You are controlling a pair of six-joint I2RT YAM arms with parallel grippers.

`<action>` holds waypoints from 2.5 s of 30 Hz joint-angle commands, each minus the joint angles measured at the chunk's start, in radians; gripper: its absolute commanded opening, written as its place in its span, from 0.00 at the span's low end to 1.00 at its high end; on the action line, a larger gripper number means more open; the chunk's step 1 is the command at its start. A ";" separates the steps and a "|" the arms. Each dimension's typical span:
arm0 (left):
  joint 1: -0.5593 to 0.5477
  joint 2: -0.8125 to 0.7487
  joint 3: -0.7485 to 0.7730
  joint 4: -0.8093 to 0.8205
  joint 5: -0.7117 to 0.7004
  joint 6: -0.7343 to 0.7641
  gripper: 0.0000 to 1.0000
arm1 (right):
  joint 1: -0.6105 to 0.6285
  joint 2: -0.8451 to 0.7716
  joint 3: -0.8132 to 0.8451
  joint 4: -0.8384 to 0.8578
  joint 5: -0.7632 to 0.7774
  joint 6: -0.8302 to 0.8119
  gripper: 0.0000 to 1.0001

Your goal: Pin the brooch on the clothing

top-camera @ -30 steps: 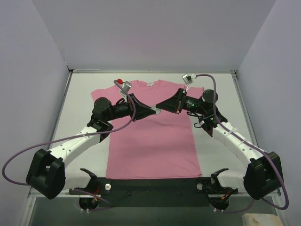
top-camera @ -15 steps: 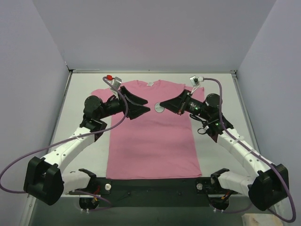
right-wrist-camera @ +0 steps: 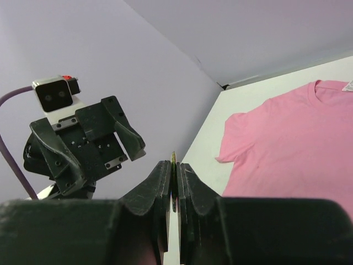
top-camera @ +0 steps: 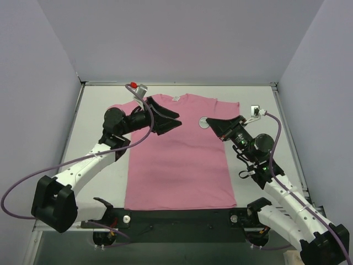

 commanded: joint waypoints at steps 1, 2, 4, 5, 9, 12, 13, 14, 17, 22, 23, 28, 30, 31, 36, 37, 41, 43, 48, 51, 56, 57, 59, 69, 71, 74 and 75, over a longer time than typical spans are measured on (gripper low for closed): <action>-0.053 0.066 0.097 0.088 0.002 -0.060 0.76 | 0.012 -0.001 0.008 0.158 0.038 0.021 0.00; -0.062 0.080 0.108 0.091 0.004 -0.062 0.75 | 0.011 0.002 0.012 0.164 0.034 0.026 0.00; -0.073 0.118 0.125 0.104 0.004 -0.079 0.75 | 0.012 0.009 0.024 0.167 0.014 0.029 0.00; -0.081 0.131 0.128 0.114 0.002 -0.088 0.74 | 0.014 0.009 0.026 0.167 0.009 0.031 0.00; -0.096 0.198 0.140 0.194 0.007 -0.145 0.70 | 0.014 0.004 0.028 0.175 0.002 0.040 0.00; -0.117 0.239 0.168 0.199 0.010 -0.152 0.66 | 0.014 -0.002 0.029 0.173 0.000 0.041 0.00; -0.122 0.249 0.177 0.196 0.013 -0.152 0.64 | 0.015 -0.002 0.029 0.170 0.000 0.038 0.00; -0.136 0.258 0.189 0.196 0.016 -0.152 0.63 | 0.015 -0.002 0.029 0.169 0.000 0.038 0.00; -0.153 0.289 0.212 0.206 0.022 -0.157 0.57 | 0.015 -0.008 0.031 0.167 0.003 0.038 0.00; -0.168 0.324 0.215 0.272 0.033 -0.197 0.41 | 0.015 -0.017 0.021 0.166 0.017 0.044 0.00; -0.168 0.329 0.214 0.301 0.034 -0.215 0.34 | 0.015 -0.019 0.020 0.164 0.017 0.046 0.00; -0.171 0.345 0.218 0.371 0.046 -0.258 0.18 | 0.015 -0.027 0.017 0.164 0.023 0.047 0.00; -0.173 0.350 0.218 0.395 0.051 -0.273 0.15 | 0.015 -0.028 0.014 0.164 0.031 0.047 0.00; -0.176 0.350 0.221 0.395 0.051 -0.273 0.11 | 0.015 -0.028 0.014 0.163 0.032 0.049 0.00; -0.171 0.352 0.243 0.374 0.088 -0.273 0.00 | 0.015 -0.010 0.032 0.129 0.008 0.043 0.00; -0.171 0.349 0.249 0.354 0.097 -0.264 0.00 | 0.015 -0.005 0.040 0.117 -0.014 0.037 0.00; -0.160 0.318 0.280 0.164 0.145 -0.156 0.00 | 0.015 0.029 0.121 0.007 -0.093 -0.012 0.20; -0.150 0.295 0.286 0.096 0.165 -0.090 0.00 | 0.011 0.048 0.152 -0.037 -0.132 -0.034 0.28; -0.133 0.246 0.304 -0.128 0.180 0.039 0.00 | 0.001 0.081 0.216 -0.132 -0.233 -0.086 0.28; -0.125 0.226 0.321 -0.233 0.191 0.113 0.00 | -0.003 0.093 0.229 -0.153 -0.287 -0.106 0.24; -0.101 0.206 0.349 -0.378 0.218 0.197 0.00 | -0.008 0.107 0.278 -0.230 -0.359 -0.152 0.14; -0.096 0.203 0.349 -0.382 0.220 0.199 0.00 | -0.009 0.108 0.279 -0.238 -0.373 -0.158 0.10; -0.088 0.198 0.349 -0.389 0.234 0.202 0.00 | -0.009 0.101 0.282 -0.250 -0.380 -0.172 0.08; -0.081 0.177 0.341 -0.366 0.217 0.188 0.24 | -0.012 0.036 0.230 -0.239 -0.305 -0.187 0.00; -0.081 0.174 0.337 -0.364 0.214 0.188 0.37 | -0.012 0.003 0.209 -0.209 -0.250 -0.181 0.00; -0.078 0.169 0.321 -0.360 0.211 0.185 0.47 | -0.014 -0.045 0.170 -0.166 -0.177 -0.169 0.00; -0.076 0.168 0.309 -0.353 0.209 0.184 0.53 | -0.014 -0.056 0.155 -0.158 -0.161 -0.164 0.00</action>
